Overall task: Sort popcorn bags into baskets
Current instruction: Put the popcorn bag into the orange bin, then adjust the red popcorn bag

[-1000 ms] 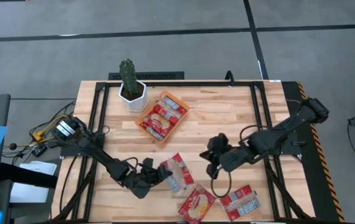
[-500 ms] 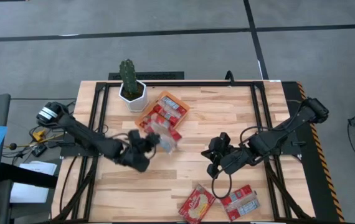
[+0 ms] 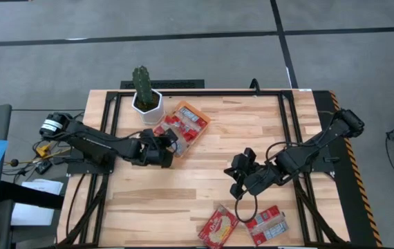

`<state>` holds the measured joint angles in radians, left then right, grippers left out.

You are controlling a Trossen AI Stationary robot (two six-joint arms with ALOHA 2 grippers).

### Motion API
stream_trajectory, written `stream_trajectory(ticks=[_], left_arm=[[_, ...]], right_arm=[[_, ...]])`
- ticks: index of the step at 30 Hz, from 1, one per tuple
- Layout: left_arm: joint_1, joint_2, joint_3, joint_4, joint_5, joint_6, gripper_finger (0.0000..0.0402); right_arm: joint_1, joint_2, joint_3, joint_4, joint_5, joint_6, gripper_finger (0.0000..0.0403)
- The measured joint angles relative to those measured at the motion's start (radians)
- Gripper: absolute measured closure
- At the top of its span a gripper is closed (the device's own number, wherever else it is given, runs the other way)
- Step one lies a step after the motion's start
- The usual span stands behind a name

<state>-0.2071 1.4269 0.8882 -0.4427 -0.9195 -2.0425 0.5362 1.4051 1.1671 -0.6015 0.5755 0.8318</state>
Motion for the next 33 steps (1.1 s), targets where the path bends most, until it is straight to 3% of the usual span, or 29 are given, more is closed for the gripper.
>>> stream_trajectory(ticks=[13,19,23,27,33], left_arm=[[0.030,0.016,0.000,-0.038,0.047,-0.009,0.0285],[0.019,-0.015,-0.001,-0.025,0.196,0.213,0.0228],[-0.024,-0.053,-0.001,0.036,0.359,0.439,0.0202],[-0.095,-0.062,-0.001,0.135,0.501,0.541,0.0188],[-0.208,-0.016,0.000,0.339,0.526,0.583,0.0187]], right_arm=[[0.005,0.008,0.000,-0.002,0.000,-0.002,0.0366],[0.017,0.008,0.000,-0.011,-0.009,0.006,0.0374],[0.058,0.008,0.000,-0.050,-0.091,0.066,0.0379],[0.131,0.010,-0.041,-0.041,-0.212,0.147,0.0383],[0.277,0.052,-0.110,0.015,-0.326,0.351,0.0388]])
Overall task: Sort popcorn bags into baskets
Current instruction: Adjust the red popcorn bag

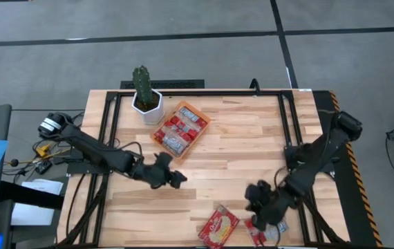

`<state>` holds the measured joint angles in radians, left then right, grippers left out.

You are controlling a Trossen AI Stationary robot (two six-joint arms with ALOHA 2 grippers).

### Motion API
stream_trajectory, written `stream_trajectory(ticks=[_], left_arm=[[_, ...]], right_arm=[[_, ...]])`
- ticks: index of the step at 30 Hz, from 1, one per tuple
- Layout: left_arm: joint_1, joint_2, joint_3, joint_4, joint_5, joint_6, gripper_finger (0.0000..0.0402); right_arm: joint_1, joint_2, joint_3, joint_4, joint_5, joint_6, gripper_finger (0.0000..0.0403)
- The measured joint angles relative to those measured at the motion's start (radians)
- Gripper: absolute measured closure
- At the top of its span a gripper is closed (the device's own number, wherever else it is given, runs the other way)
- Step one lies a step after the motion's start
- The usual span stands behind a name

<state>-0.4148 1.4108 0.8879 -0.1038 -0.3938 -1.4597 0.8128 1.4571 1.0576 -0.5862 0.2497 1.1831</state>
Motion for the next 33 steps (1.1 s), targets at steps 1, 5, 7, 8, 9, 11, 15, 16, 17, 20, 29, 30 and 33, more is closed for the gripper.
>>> stream_trajectory(ticks=[1,5,7,8,9,11,15,16,17,20,29,30,33], left_arm=[[-0.014,0.009,0.000,0.026,-0.007,0.000,0.0187],[-0.060,0.049,0.000,0.081,-0.020,-0.009,0.0187],[-0.076,0.060,-0.001,0.075,-0.021,-0.027,0.0187],[-0.080,0.068,0.001,0.083,-0.021,-0.039,0.0187],[-0.088,0.072,0.001,0.075,-0.026,-0.046,0.0187],[-0.097,0.082,-0.001,0.079,-0.039,-0.056,0.0187],[-0.110,0.099,0.000,0.086,-0.048,-0.095,0.0187],[-0.111,0.099,0.000,0.088,-0.049,-0.101,0.0187],[-0.112,0.098,0.000,0.097,-0.054,-0.109,0.0187],[-0.112,0.098,0.000,0.101,-0.065,-0.117,0.0187],[-0.111,0.097,0.000,0.118,-0.068,-0.117,0.0187],[-0.111,0.097,0.000,0.118,-0.069,-0.116,0.0187],[-0.111,0.097,0.000,0.118,-0.077,-0.113,0.0187]], right_arm=[[0.030,0.024,-0.002,0.012,-0.007,0.046,0.0387],[0.140,0.133,-0.002,0.083,-0.026,0.209,0.0386],[0.169,0.187,0.000,0.145,-0.048,0.271,0.0386],[0.180,0.211,0.000,0.163,-0.064,0.294,0.0386],[0.188,0.234,0.000,0.174,-0.075,0.313,0.0386],[0.194,0.281,0.000,0.183,-0.114,0.353,0.0387],[0.193,0.338,-0.001,0.176,-0.144,0.382,0.0382],[0.190,0.340,-0.001,0.175,-0.143,0.374,0.0381],[0.183,0.340,-0.001,0.175,-0.142,0.356,0.0380],[0.159,0.334,-0.001,0.168,-0.140,0.280,0.0382],[0.002,0.335,0.000,0.017,-0.111,0.002,0.0380],[-0.027,0.335,0.000,-0.001,-0.096,-0.033,0.0376],[-0.110,0.335,0.000,0.003,-0.037,-0.136,0.0368]])
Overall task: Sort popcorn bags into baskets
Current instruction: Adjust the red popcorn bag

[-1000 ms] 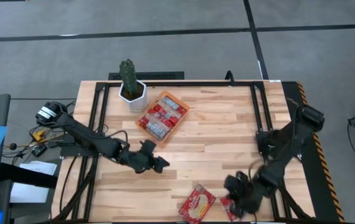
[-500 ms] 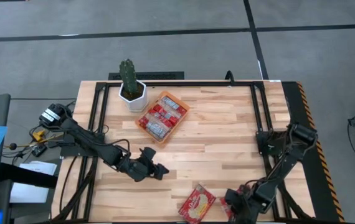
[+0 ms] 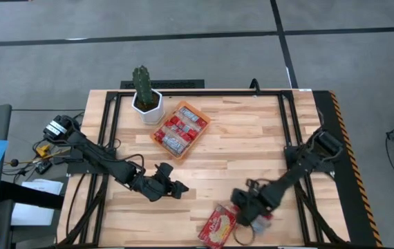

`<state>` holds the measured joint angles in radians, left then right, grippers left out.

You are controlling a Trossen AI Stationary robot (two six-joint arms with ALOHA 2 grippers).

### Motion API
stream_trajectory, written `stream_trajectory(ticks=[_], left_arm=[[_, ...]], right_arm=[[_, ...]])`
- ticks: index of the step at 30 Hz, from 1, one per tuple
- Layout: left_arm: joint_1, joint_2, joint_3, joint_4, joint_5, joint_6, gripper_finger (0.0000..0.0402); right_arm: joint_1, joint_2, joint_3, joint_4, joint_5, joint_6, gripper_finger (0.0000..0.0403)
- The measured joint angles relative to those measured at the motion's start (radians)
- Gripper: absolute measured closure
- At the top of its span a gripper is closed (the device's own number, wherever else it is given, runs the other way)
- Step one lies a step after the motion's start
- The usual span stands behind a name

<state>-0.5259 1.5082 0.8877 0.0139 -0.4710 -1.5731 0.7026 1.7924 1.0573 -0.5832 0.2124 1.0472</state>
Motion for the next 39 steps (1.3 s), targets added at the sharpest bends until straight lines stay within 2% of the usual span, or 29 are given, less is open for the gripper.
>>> stream_trajectory(ticks=[4,9,14,19,25,29,35,39], left_arm=[[0.000,0.000,0.000,0.000,-0.024,0.009,0.0187],[0.000,0.000,0.000,0.000,-0.024,0.016,0.0187],[-0.003,0.000,0.000,-0.001,-0.005,0.061,0.0187],[-0.003,-0.001,0.000,-0.008,-0.007,0.075,0.0187],[-0.003,-0.001,0.000,-0.023,-0.007,0.087,0.0187],[-0.003,-0.002,0.000,-0.024,-0.007,0.091,0.0187],[-0.001,-0.002,0.000,-0.038,-0.006,0.090,0.0187],[0.000,-0.002,0.000,-0.050,-0.018,0.091,0.0187]], right_arm=[[-0.085,-0.004,0.023,0.056,0.025,-0.124,0.0367],[-0.063,-0.031,0.074,0.060,0.004,-0.172,0.0380],[0.042,-0.049,0.074,-0.021,-0.009,0.019,0.0389],[0.160,-0.034,0.069,-0.106,-0.010,0.202,0.0377],[0.194,-0.017,0.026,-0.162,-0.003,0.308,0.0378],[0.162,-0.005,0.003,-0.145,-0.001,0.286,0.0386],[0.010,-0.003,0.001,-0.102,0.031,0.082,0.0375],[-0.115,-0.002,0.000,0.029,0.090,-0.084,0.0369]])
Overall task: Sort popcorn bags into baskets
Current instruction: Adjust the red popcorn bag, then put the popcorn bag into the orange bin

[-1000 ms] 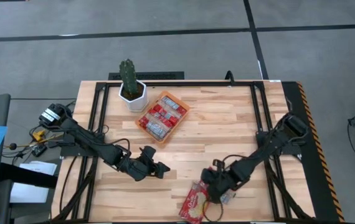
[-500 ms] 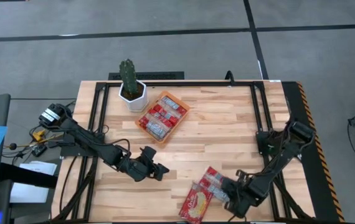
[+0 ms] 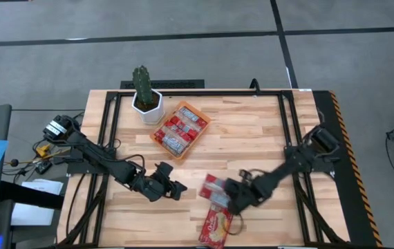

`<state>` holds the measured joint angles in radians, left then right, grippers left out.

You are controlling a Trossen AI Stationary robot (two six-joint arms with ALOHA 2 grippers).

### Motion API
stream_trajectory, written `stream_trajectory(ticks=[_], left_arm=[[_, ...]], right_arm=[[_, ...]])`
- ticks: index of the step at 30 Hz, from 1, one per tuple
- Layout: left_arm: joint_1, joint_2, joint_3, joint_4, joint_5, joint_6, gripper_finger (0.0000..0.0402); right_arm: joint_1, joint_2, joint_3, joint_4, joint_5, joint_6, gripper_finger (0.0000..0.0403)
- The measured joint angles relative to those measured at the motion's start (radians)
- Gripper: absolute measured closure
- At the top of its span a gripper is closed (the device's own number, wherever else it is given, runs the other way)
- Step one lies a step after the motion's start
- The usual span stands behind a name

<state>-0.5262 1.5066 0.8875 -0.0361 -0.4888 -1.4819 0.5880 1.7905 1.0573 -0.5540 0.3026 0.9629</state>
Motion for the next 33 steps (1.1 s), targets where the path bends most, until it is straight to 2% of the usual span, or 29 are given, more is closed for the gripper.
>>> stream_trajectory(ticks=[4,8,11,13,21,33], left_arm=[[0.000,0.000,0.000,-0.006,-0.014,0.000,0.0187],[0.000,0.000,0.000,-0.014,-0.017,0.004,0.0187],[0.000,0.000,0.000,-0.025,-0.017,0.004,0.0187],[0.000,0.000,0.000,-0.028,-0.016,0.006,0.0187],[0.000,0.000,0.000,-0.028,-0.023,0.008,0.0187],[0.000,0.000,0.000,-0.025,-0.021,-0.004,0.0187]], right_arm=[[-0.123,0.000,0.001,0.214,0.008,-0.176,0.0377],[-0.174,-0.003,0.039,0.329,-0.103,-0.281,0.0384],[-0.136,-0.004,0.068,0.329,-0.211,-0.290,0.0384],[-0.086,-0.003,0.074,0.330,-0.226,-0.264,0.0382],[0.073,-0.002,0.074,0.253,-0.099,-0.140,0.0387],[0.138,0.098,0.071,0.229,-0.092,-0.073,0.0385]])
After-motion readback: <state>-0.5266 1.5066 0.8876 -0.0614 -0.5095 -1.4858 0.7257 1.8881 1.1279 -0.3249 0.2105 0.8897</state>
